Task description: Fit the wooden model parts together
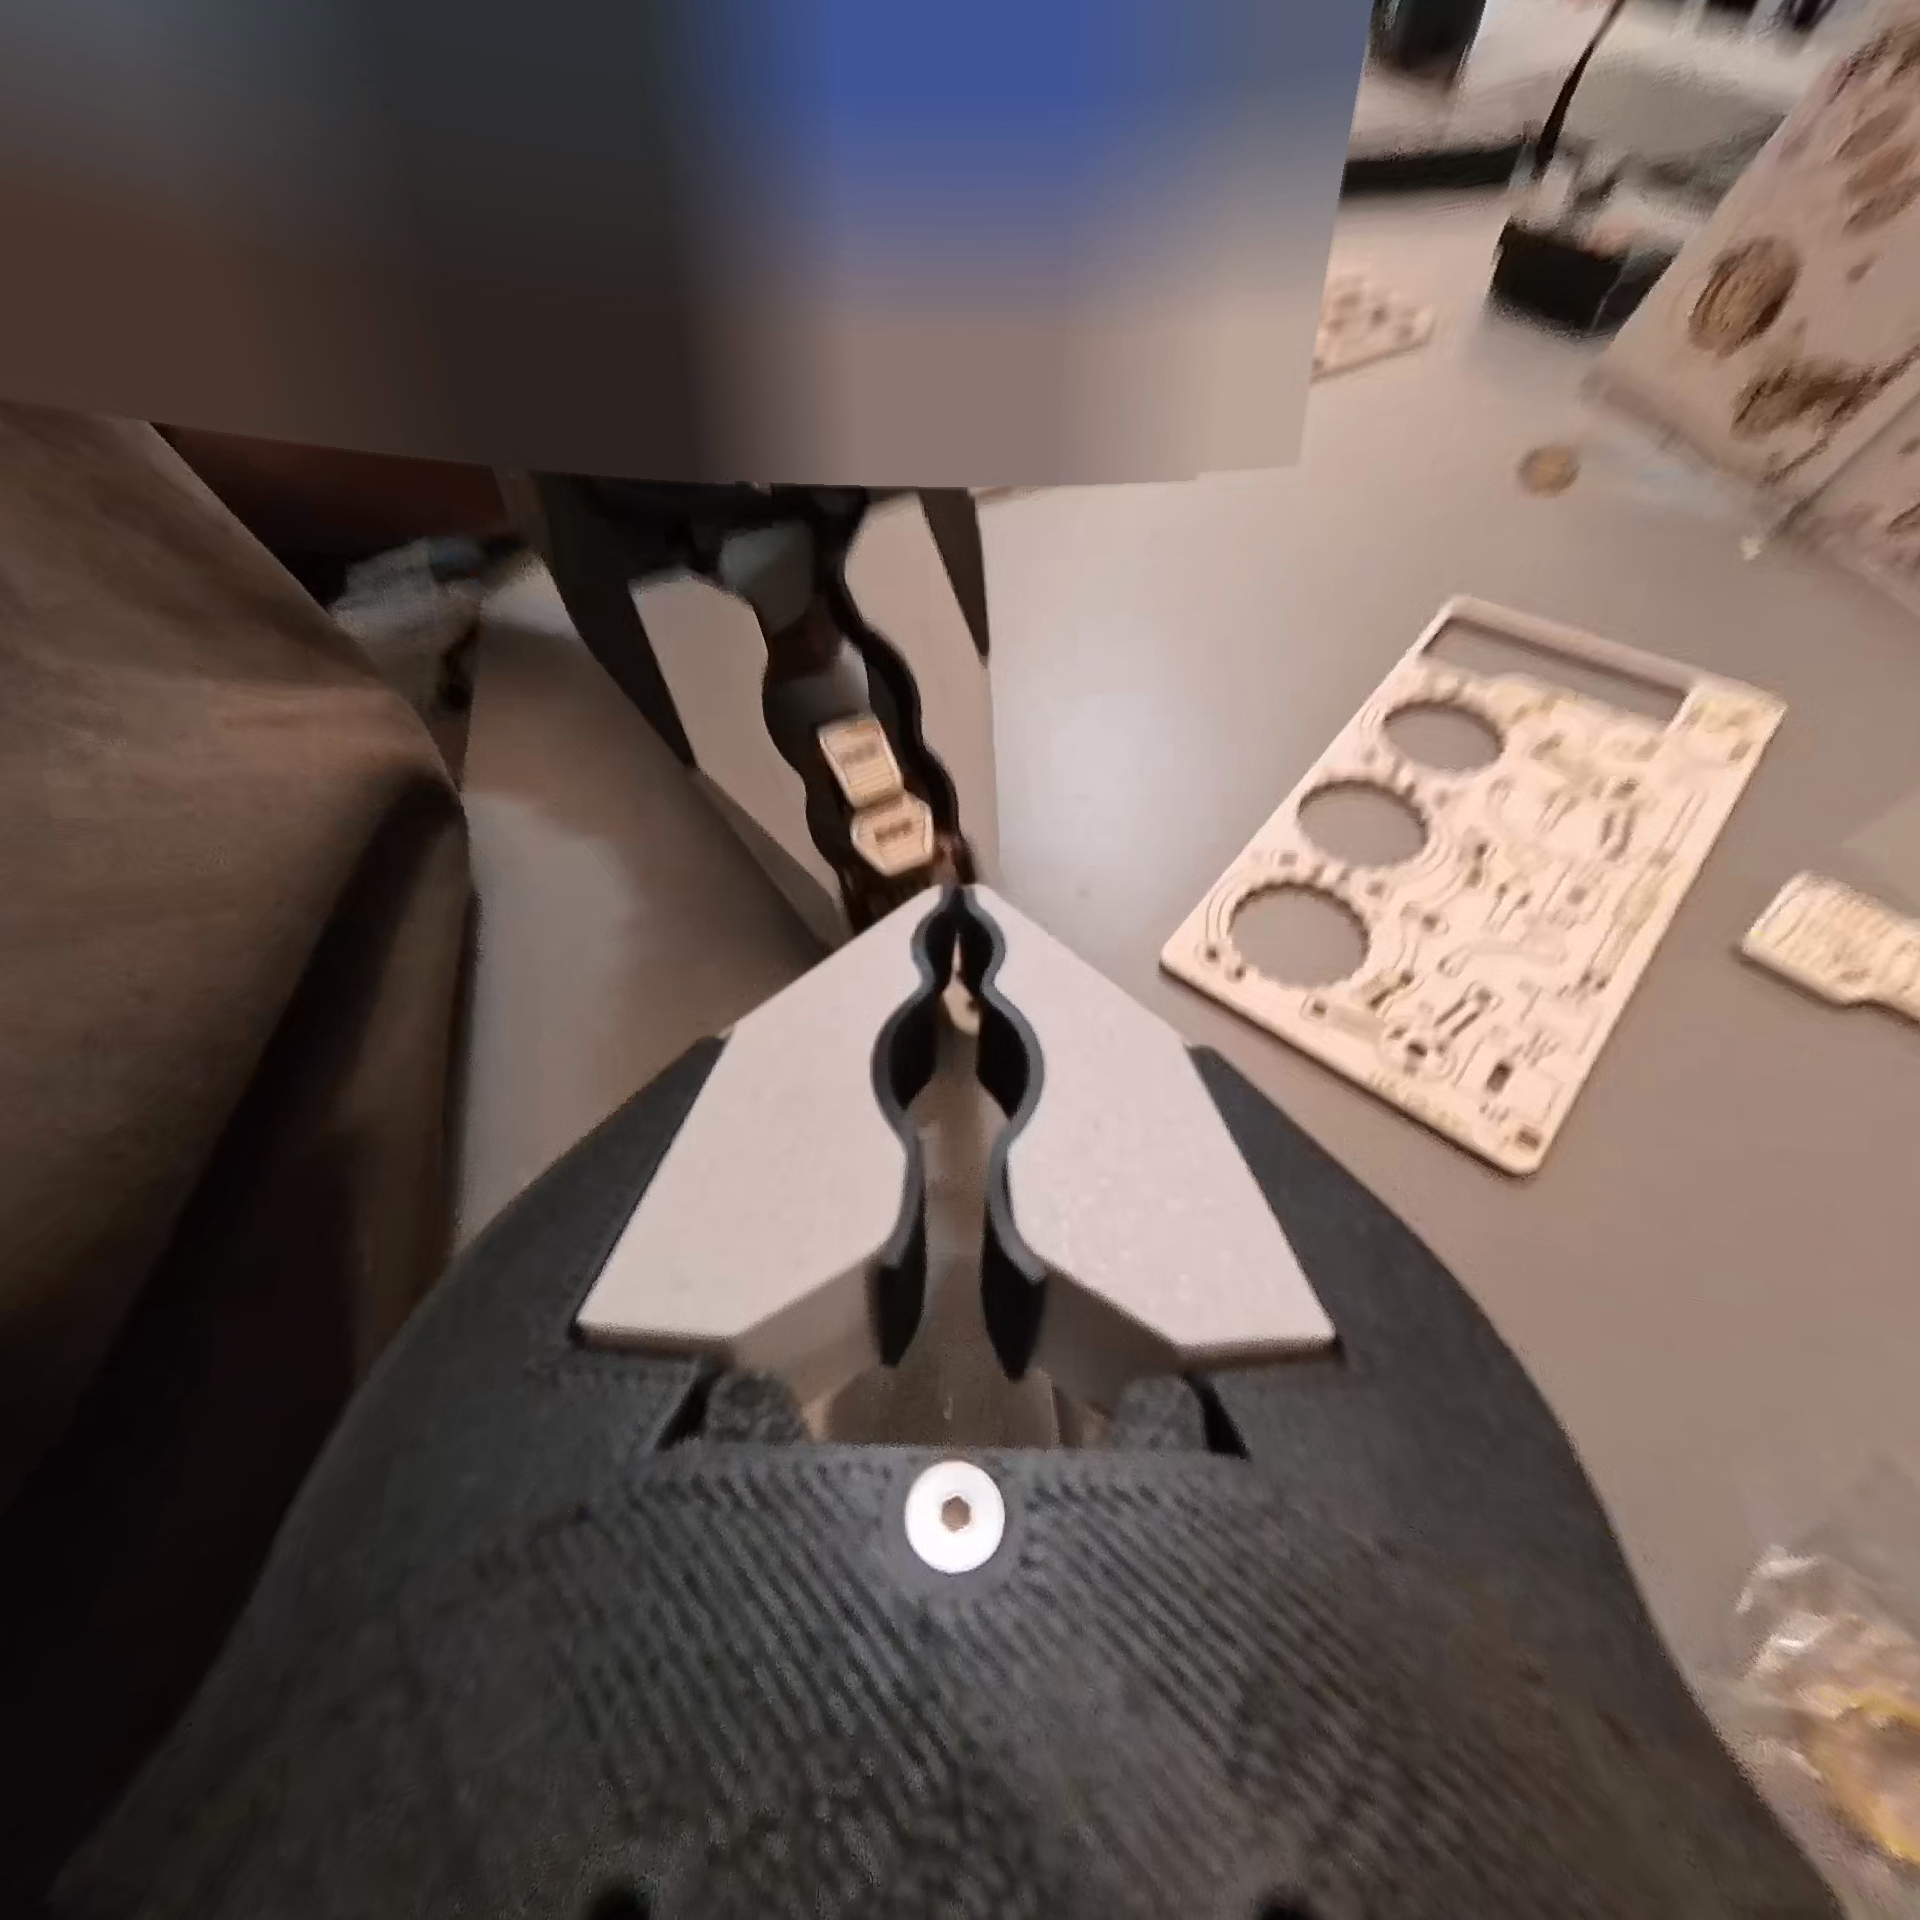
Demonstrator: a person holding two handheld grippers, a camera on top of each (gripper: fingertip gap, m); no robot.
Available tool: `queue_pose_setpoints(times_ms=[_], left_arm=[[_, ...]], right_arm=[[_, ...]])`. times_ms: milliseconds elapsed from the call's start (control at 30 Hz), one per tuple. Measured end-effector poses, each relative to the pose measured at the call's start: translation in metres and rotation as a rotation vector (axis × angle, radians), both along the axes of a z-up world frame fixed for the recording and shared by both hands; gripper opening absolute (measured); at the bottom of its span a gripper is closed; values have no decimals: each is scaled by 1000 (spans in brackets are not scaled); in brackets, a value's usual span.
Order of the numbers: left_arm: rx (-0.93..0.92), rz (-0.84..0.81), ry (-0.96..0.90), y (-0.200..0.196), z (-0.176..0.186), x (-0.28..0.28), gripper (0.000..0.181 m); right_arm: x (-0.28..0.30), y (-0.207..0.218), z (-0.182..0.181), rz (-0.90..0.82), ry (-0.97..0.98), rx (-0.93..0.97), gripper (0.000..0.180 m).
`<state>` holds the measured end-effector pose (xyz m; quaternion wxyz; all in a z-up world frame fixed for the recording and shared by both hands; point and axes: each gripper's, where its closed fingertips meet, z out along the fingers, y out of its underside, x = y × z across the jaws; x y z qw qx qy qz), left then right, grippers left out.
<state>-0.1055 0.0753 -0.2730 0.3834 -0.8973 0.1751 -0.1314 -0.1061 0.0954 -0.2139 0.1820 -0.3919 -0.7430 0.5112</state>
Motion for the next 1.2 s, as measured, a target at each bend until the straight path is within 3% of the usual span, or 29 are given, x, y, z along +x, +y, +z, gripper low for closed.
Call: queue_pose_setpoints(times_ms=[33, 233, 400, 567, 700, 867, 967, 1133, 1200], left_arm=[[0, 0, 0, 0, 0, 0, 29], [-1, 0, -1, 0, 0, 0, 29], [-3, 1, -5, 0, 0, 0, 29], [-2, 1, -5, 0, 0, 0, 29], [-5, 0, -12, -1, 0, 0, 29], [-5, 0, -11, 0, 0, 0, 29], [-6, -1, -12, -1, 0, 0, 29], [-4, -1, -10, -1, 0, 1, 29], [-5, -1, -11, -1, 0, 1, 29]], right_arm=[[1, 0, -14, 5, -51, 37, 0], [-2, 9, 8, -34, 13, -23, 0], [4, 0, -20, 0, -64, 39, 0], [1, 5, 5, -21, 13, 0, 0], [4, 2, -21, -6, -74, 40, 0], [2, 5, 3, -14, -5, -4, 0], [4, 2, -20, 3, -80, 21, 0], [0, 9, 5, -28, -4, -24, 0], [2, 4, -4, -8, -38, -19, 0]])
